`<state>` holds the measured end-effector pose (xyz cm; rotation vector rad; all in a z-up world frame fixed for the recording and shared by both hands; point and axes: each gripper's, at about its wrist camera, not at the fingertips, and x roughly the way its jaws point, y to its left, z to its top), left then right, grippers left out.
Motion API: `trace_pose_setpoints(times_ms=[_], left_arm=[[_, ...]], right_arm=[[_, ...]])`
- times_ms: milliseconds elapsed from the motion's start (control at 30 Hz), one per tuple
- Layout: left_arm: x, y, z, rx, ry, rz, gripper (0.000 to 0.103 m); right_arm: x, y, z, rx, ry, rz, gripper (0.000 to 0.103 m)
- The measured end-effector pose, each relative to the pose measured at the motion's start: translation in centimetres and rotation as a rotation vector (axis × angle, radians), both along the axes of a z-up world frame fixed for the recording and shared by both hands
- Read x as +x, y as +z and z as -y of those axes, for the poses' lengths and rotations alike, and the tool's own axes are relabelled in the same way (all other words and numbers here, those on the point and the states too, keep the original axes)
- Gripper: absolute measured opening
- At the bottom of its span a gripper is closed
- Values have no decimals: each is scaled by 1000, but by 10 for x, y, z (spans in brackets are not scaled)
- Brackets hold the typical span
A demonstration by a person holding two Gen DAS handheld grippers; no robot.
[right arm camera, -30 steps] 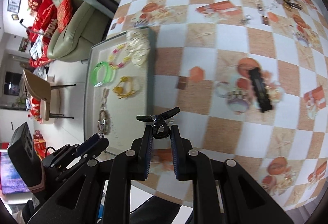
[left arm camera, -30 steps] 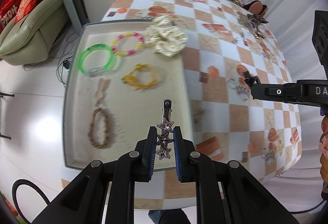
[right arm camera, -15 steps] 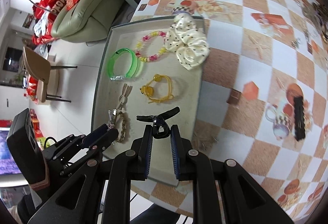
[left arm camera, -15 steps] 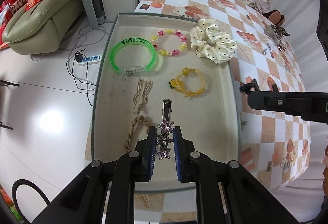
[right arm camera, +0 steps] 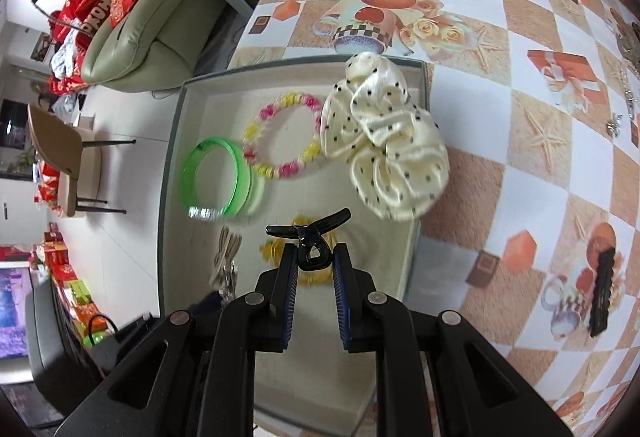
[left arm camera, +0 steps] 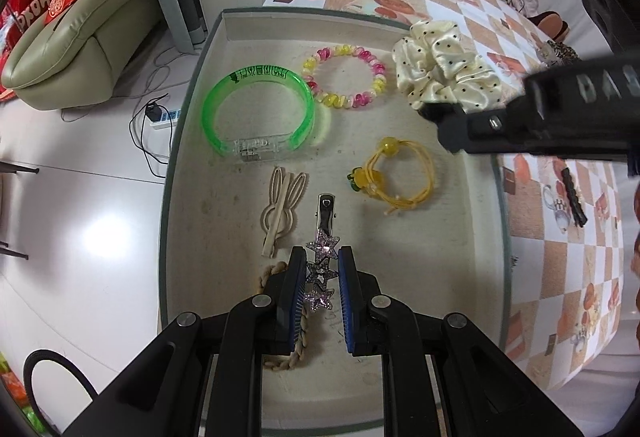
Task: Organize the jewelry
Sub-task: 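Carry the star clip and black claw clip into the tray while both grippers open to release them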
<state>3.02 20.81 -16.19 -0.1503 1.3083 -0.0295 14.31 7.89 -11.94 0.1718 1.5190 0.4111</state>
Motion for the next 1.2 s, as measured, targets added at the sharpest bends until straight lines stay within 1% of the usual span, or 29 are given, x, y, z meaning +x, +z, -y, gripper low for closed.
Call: trace_pose_setpoints(times_ms=[200, 433, 633, 700, 767, 867, 1000, 1100, 1167, 1200], left_arm=[[1, -6, 2, 18, -2, -3, 21], [1, -8, 10, 57, -14, 2, 21], [1, -11, 11, 78, -15, -8, 21], [0, -11, 12, 85, -16, -11, 21], [-1, -11, 15, 93, -18, -17, 21], [1, -9, 15, 98, -17, -20, 21], [5, -4, 17, 108, -12, -24, 21], [7, 0, 17, 114, -11, -19, 21], [7, 5, 18, 117, -19, -15, 21], [7, 6, 19, 118, -24, -15, 21]], right_arm=[[13, -16, -10, -17, -6, -8, 19], [16, -34, -12, -53, -6, -25, 20], [18, -38, -9, -42, -14, -33, 20], [18, -38, -7, -28, -15, -42, 23], [20, -38, -3, -14, -19, -53, 33], [21, -34, 1, 6, -24, -50, 38], [21, -25, 7, 45, -32, -45, 43], [21, -15, 11, 96, -50, -42, 49], [21, -7, 16, 139, -59, -34, 56], [20, -4, 16, 152, -61, -31, 58]])
